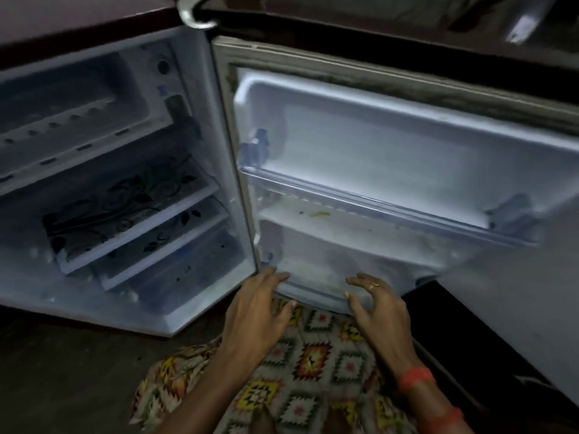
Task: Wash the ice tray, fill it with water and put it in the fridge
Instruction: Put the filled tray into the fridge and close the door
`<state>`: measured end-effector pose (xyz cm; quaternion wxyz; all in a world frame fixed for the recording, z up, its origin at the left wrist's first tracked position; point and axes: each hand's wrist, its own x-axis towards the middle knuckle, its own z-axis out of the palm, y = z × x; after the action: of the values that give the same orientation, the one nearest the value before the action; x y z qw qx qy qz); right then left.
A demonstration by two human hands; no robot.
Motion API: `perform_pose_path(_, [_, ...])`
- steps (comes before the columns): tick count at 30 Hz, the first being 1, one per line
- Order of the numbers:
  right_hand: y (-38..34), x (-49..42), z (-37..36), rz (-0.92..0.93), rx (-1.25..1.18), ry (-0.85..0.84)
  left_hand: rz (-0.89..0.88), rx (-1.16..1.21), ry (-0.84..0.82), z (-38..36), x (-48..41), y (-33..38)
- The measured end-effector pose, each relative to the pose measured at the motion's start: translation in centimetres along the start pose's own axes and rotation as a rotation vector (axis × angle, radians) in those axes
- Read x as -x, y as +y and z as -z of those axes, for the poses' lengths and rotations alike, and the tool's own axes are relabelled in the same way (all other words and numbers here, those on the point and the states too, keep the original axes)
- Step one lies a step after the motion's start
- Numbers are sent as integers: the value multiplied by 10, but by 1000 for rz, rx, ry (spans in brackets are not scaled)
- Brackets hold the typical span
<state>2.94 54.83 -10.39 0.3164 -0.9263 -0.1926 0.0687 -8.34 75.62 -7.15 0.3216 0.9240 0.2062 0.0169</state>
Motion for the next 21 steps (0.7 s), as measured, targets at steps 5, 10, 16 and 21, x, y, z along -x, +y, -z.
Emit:
perform_pose_path(5, [45, 22, 47, -132, -73, 99, -170, -12, 16, -15, -5, 77])
perform_pose_path(10, [80, 29, 87, -272, -147, 155, -347, -37, 26, -13, -8, 144])
perform_pose_path(16, [109, 23, 128, -362, -316, 249, -528, -49, 110, 3, -16, 225])
perform_pose_path(21, [126, 11, 153, -421, -494, 294, -747, -30, 288, 20, -26, 296])
